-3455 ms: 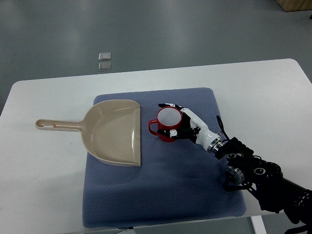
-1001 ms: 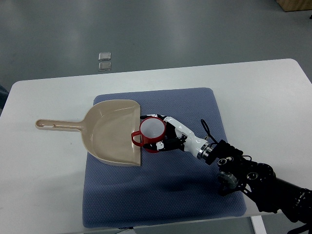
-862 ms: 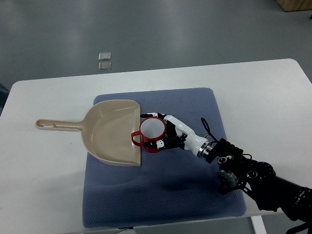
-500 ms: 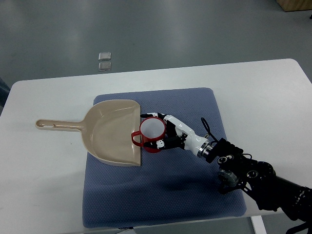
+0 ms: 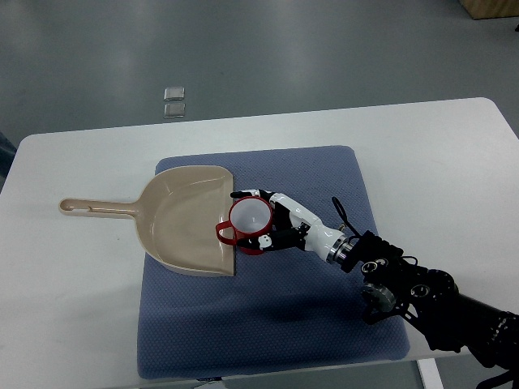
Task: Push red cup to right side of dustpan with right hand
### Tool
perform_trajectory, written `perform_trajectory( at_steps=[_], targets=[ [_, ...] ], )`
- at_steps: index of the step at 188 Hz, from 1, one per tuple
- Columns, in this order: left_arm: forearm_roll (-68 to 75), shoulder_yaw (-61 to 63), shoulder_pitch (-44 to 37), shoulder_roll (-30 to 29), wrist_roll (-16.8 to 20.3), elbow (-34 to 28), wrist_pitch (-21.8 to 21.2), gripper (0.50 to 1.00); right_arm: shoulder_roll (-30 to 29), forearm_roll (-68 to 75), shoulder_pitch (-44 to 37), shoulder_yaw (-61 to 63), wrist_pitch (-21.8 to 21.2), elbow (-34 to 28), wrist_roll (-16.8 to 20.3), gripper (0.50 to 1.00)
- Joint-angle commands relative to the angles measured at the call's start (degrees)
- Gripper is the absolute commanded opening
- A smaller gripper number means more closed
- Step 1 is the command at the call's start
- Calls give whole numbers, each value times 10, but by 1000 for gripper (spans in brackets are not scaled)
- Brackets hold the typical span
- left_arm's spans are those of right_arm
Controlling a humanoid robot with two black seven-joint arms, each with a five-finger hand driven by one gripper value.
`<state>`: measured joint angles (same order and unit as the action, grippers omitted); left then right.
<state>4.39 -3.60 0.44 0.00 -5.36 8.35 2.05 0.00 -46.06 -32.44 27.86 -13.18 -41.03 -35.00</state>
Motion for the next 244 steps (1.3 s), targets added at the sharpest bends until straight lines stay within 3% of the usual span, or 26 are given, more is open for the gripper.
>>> perform_trajectory(
  at_steps=[1, 244],
  targets=[
    [0, 0, 0, 0, 0, 0, 0, 1000, 0, 0, -1, 0, -2, 0, 0, 928],
    [0, 0, 0, 0, 0, 0, 0, 1000, 53, 2, 4, 9, -18, -6, 0, 928]
  ],
)
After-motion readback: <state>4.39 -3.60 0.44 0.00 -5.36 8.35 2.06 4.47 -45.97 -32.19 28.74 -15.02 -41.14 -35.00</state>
